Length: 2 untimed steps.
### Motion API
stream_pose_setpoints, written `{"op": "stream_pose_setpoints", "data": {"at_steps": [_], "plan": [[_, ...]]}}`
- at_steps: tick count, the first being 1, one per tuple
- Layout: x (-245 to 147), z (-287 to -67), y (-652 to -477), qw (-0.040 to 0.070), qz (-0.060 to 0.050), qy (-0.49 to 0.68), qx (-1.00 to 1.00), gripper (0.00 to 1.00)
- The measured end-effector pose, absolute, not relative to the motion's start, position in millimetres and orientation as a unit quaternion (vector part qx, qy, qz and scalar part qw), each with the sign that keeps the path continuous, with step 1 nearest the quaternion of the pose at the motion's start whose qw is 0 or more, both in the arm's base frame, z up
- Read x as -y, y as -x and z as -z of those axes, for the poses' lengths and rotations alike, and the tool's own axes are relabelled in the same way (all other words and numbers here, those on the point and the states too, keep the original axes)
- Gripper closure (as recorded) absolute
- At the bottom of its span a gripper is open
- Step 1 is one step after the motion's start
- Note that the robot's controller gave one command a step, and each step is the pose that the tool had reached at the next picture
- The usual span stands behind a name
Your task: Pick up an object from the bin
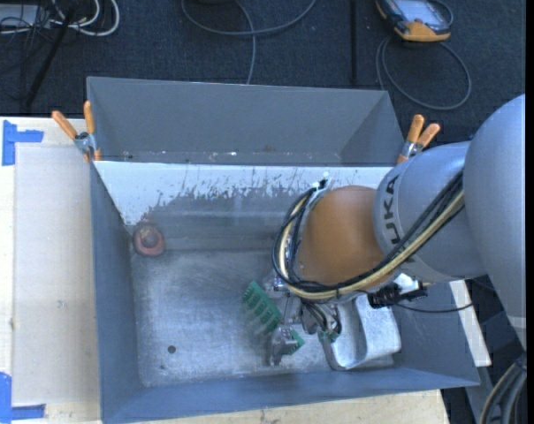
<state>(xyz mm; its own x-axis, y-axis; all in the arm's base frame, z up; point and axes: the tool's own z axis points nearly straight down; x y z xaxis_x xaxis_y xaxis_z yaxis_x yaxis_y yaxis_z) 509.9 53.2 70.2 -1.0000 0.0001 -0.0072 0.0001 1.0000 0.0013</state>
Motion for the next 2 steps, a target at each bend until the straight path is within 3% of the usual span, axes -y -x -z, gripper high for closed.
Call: {"op": "stream_pose_setpoints", "data": {"at_steps": [1,2], "plan": [[-55,-73,-508.9,0.001,-0.001,0.0,-1.0,1.0],[-47,-237,-532.1,0.004,0.0,0.13,-0.992,1.0]]}}
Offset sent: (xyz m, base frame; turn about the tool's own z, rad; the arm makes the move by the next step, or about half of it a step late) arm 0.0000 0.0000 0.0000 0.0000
